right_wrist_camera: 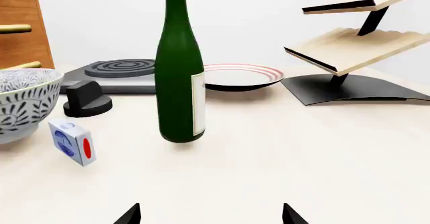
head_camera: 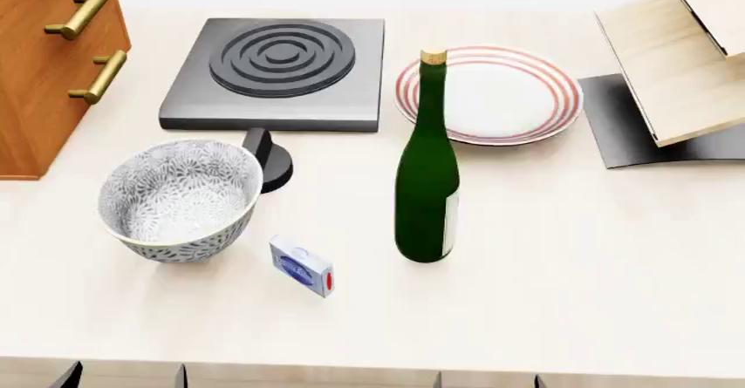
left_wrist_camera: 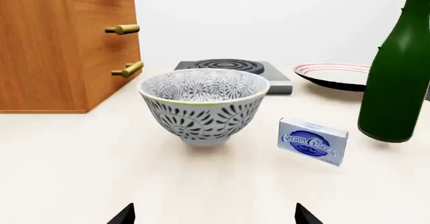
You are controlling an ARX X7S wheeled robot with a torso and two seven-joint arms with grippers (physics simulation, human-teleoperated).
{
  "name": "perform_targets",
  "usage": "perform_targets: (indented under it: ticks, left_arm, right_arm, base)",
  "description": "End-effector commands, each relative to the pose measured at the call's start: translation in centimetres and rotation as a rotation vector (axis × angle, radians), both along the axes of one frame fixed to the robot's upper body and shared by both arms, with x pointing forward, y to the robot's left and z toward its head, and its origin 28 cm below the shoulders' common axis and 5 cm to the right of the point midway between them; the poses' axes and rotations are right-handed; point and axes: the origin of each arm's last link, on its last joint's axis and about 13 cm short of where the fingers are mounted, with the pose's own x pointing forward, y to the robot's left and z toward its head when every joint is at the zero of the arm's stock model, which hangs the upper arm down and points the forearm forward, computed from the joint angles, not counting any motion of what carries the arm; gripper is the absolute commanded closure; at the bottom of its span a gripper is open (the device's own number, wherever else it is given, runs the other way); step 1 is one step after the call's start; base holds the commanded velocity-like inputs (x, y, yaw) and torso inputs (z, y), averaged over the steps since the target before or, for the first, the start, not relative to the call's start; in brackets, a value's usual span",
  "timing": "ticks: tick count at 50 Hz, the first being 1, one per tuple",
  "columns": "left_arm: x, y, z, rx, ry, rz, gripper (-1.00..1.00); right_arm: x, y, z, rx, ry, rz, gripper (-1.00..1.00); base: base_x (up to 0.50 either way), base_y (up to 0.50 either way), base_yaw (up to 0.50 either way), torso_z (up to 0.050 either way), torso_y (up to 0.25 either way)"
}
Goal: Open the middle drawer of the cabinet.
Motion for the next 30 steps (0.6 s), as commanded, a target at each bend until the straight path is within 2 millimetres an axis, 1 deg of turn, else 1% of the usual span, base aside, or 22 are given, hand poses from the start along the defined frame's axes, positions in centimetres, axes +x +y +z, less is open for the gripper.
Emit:
perform_targets:
  ticks: [1,5,11,13,16,27,28,30]
  left_arm:
    - [-0.2,-0.1,0.3,0.003,-0.006,-0.002,-1.00]
    - [-0.2,-0.1,0.5,0.000,-0.012,-0.001,-1.00]
    - [-0.9,0.0,2.5,-0.030,-0.118,-0.001,-1.00]
    - [-1.2,0.0,3.0,-0.028,-0.133,-0.006,-1.00]
    - [-2.0,-0.1,4.3,-0.021,-0.174,-0.015,-1.00]
    - [-3.8,-0.1,6.9,-0.023,-0.256,-0.028,-1.00]
    - [-4.1,-0.1,7.4,-0.019,-0.279,-0.024,-1.00]
    - [-4.4,-0.1,7.9,-0.020,-0.303,-0.020,-1.00]
  right_arm:
    - [-0.1,0.1,0.1,-0.019,-0.002,0.001,-1.00]
    - [-0.2,0.1,0.4,-0.025,-0.011,0.000,-1.00]
    - [-1.0,0.0,2.4,-0.003,-0.102,-0.019,-1.00]
    - [-1.2,0.0,2.7,-0.004,-0.114,-0.023,-1.00]
    - [-1.7,0.0,3.8,-0.002,-0.155,-0.023,-1.00]
    - [-3.5,0.1,6.5,-0.031,-0.244,-0.034,-1.00]
    - [-3.9,0.1,7.1,-0.033,-0.272,-0.026,-1.00]
    - [-4.2,0.2,7.0,-0.027,-0.282,-0.028,-1.00]
  base:
    - [0.00,0.00,0.00,0.000,0.000]
    - [0.00,0.00,0.00,0.000,0.000]
    - [0.00,0.00,0.00,0.000,0.000]
    - [0.00,0.00,0.00,0.000,0.000]
    - [0.00,0.00,0.00,0.000,0.000]
    - [0.00,0.00,0.00,0.000,0.000]
    - [0.00,0.00,0.00,0.000,0.000]
    - [0.00,0.00,0.00,0.000,0.000]
